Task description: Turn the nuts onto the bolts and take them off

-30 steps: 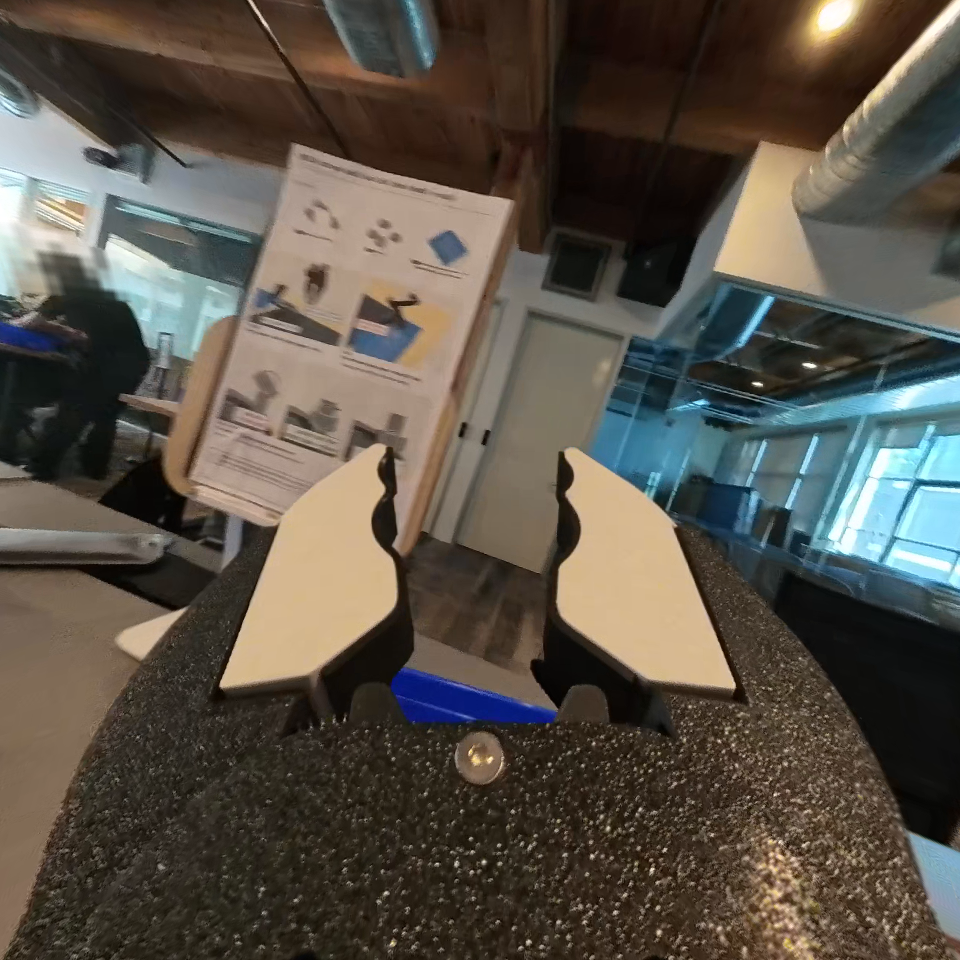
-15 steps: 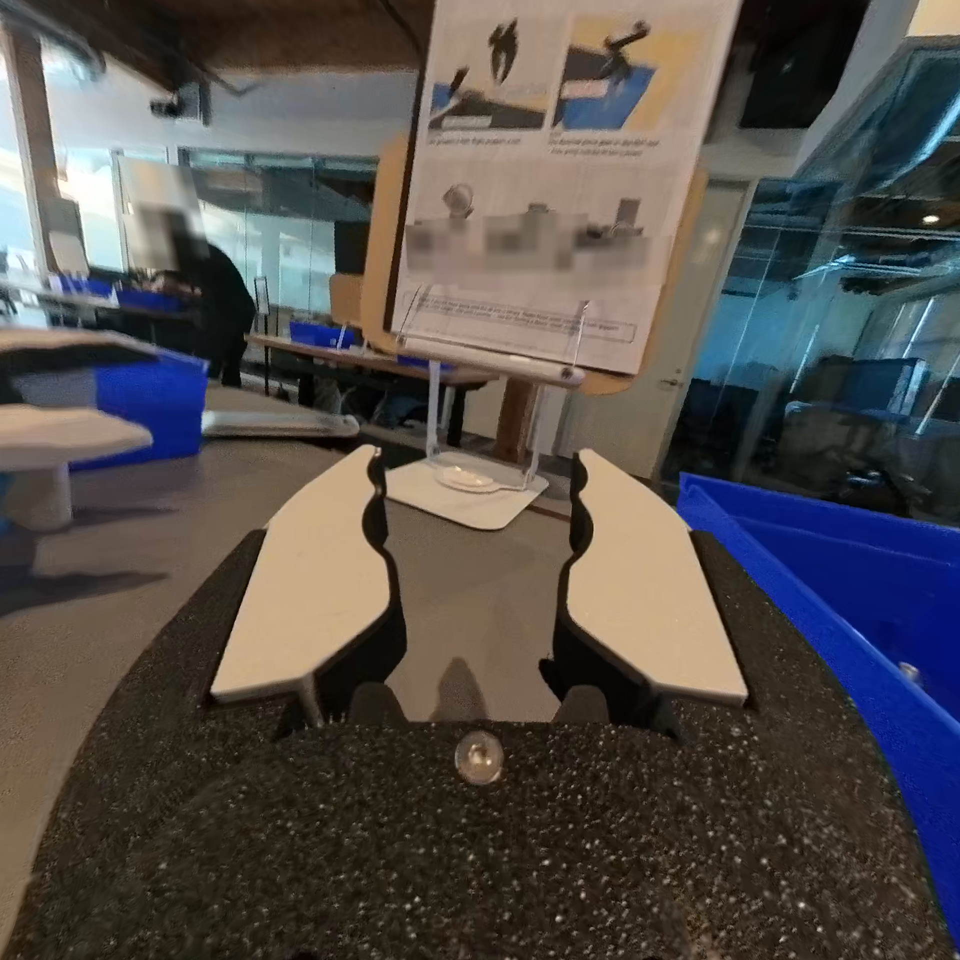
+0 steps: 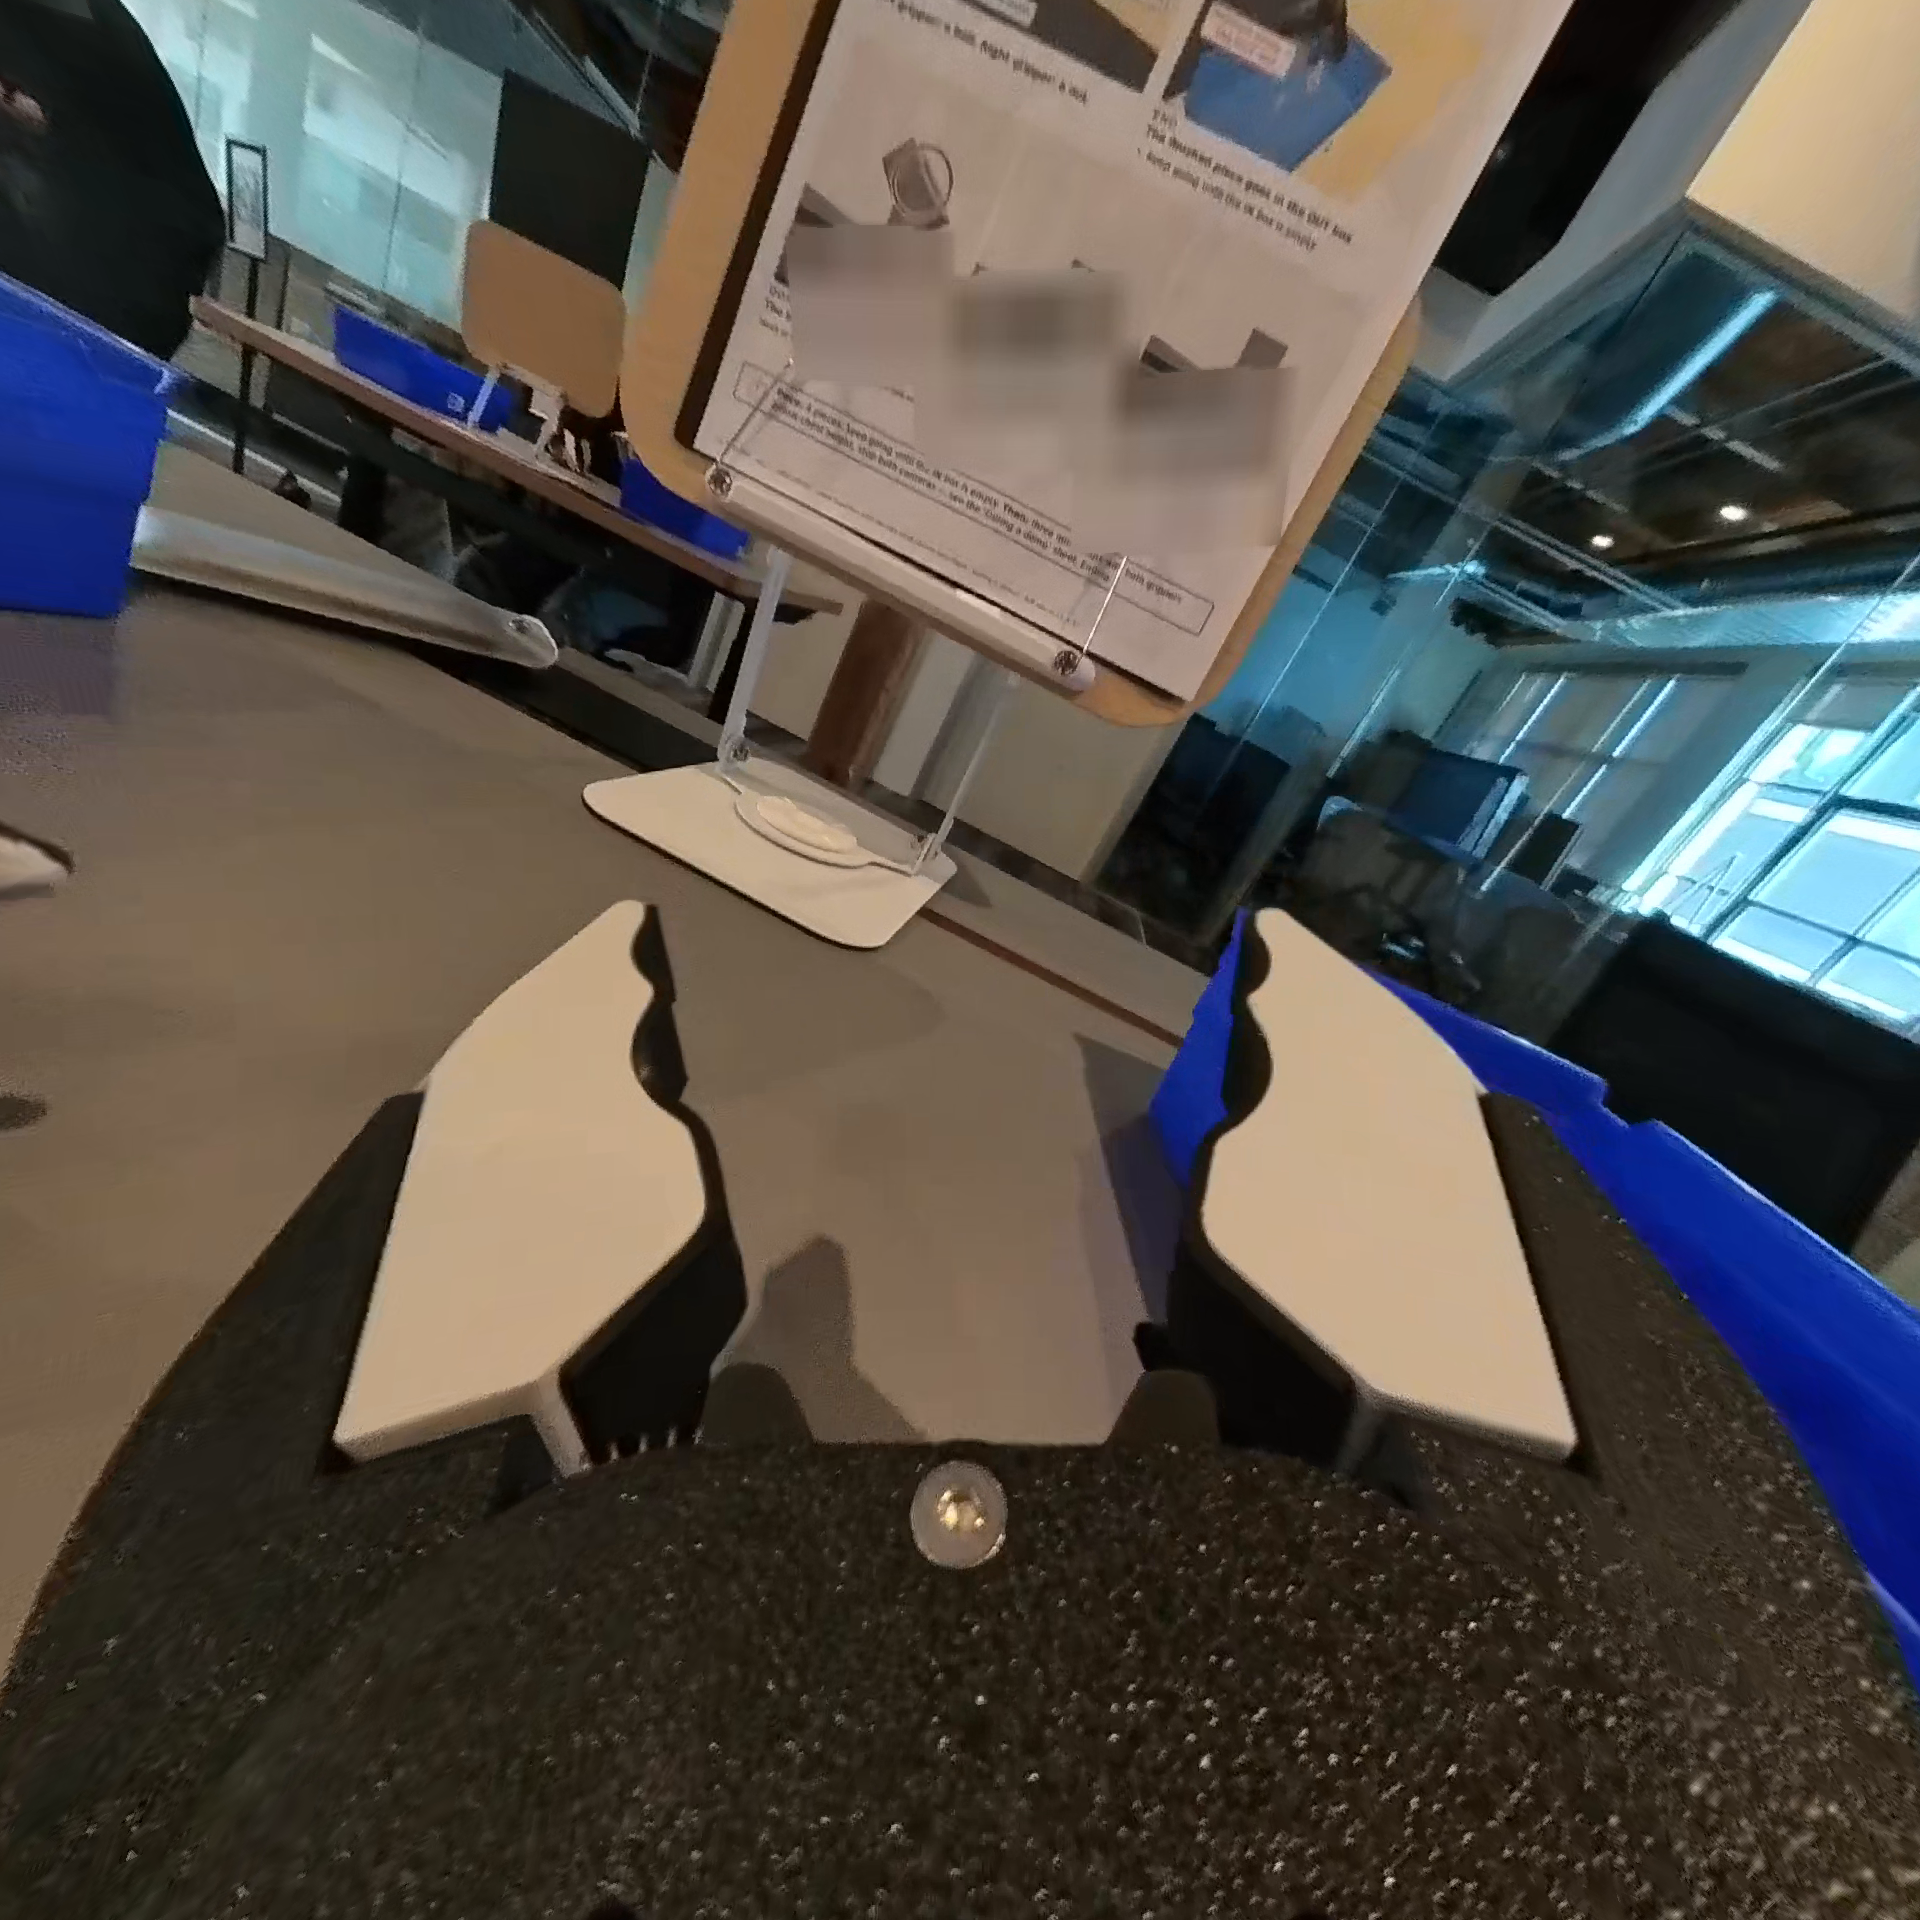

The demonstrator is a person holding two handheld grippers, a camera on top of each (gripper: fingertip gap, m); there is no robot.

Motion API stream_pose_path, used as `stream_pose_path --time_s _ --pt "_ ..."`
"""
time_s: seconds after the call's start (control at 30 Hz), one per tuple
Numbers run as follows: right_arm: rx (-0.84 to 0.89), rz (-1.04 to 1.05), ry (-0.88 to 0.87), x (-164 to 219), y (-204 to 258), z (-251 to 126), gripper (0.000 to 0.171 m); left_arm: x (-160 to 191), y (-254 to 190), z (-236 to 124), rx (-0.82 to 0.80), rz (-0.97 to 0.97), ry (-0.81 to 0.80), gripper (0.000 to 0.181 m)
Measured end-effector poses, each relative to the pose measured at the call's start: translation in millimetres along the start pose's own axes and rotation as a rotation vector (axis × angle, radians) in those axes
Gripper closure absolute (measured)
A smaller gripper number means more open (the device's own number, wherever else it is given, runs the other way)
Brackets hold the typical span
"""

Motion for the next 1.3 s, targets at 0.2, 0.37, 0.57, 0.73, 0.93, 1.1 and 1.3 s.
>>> stream_pose_path --time_s 0.2,0.37,0.57,0.73,0.93,1.1,1.3 --pt "-0.004 0.024 0.005 0 1 -8 0.066 6 1 7 0.0 -0.039 0.07 0.05" --pt "0.041 0.129 0.03 6 -9 -8 0.064 12 11 8 -0.06 -0.1 0.107 0.051" --pt "0.099 0.159 -0.015 4 -18 -11 0.064 17 25 7 -0.138 -0.186 0.115 0.052" --pt "0.139 0.164 -0.104 -2 -22 -12 0.064 15 36 7 -0.199 -0.255 0.047 0.053" --pt "0.111 0.083 -0.195 -6 -21 11 0.062 2 40 0 -0.268 -0.28 -0.143 0.056" --pt "0.044 0.078 -0.265 -9 -17 41 0.067 4 46 17 -0.296 -0.304 -0.194 0.061" --pt "-0.037 0.009 -0.278 -5 -12 84 0.073 16 52 62 -0.259 -0.322 -0.175 0.073"
Point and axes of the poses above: each gripper's, where its closed fingertips meet, z out along the fingers, x out of its underside, y = z × x across the jaws, the point moved 8 cm from there along -z, back along the fingers, and after that the axes turned 4 degrees about y, right-handed, at the moved point
